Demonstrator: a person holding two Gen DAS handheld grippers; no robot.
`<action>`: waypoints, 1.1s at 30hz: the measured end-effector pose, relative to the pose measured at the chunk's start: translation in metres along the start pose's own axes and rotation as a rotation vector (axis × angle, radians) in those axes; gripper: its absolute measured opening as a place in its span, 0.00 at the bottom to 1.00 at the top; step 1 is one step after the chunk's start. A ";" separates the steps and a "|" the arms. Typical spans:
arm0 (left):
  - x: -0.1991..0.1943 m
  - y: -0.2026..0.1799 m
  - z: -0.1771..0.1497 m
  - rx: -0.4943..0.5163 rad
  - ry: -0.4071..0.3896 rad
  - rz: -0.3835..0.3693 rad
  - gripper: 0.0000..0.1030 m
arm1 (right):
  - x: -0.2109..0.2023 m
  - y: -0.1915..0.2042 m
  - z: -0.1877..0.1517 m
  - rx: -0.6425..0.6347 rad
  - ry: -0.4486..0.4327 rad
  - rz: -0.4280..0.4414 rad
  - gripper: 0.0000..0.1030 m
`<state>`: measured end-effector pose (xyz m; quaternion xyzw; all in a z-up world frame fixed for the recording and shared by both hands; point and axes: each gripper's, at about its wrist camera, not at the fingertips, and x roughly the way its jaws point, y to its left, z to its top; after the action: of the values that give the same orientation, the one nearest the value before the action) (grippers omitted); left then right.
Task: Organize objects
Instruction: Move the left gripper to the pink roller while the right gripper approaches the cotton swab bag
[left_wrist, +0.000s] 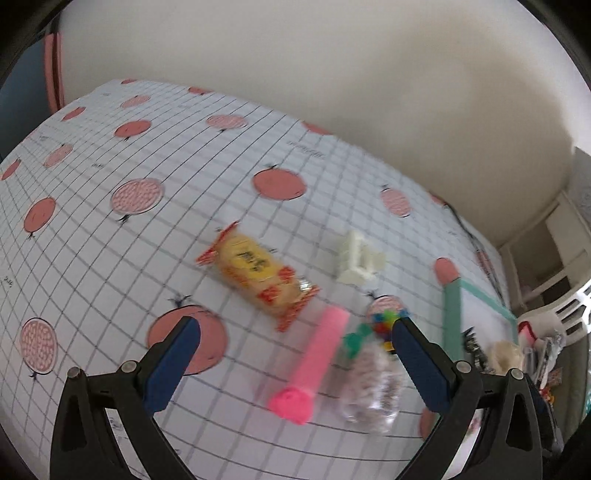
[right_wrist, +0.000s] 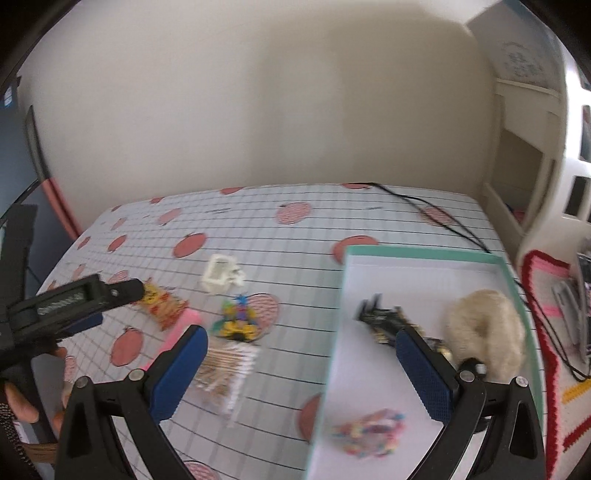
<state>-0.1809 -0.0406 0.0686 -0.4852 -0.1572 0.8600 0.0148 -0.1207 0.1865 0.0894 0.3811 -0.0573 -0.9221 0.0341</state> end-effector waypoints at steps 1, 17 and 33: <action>0.002 0.003 -0.001 0.002 0.010 0.010 1.00 | 0.003 0.004 0.000 0.000 0.006 0.007 1.00; 0.031 -0.004 -0.016 0.157 0.114 0.055 0.99 | 0.051 0.024 -0.007 0.160 0.122 0.086 1.00; 0.042 -0.016 -0.025 0.260 0.165 0.078 0.98 | 0.070 0.023 -0.013 0.228 0.186 0.131 1.00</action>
<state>-0.1838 -0.0110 0.0265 -0.5542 -0.0240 0.8301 0.0567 -0.1606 0.1552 0.0351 0.4617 -0.1830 -0.8661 0.0560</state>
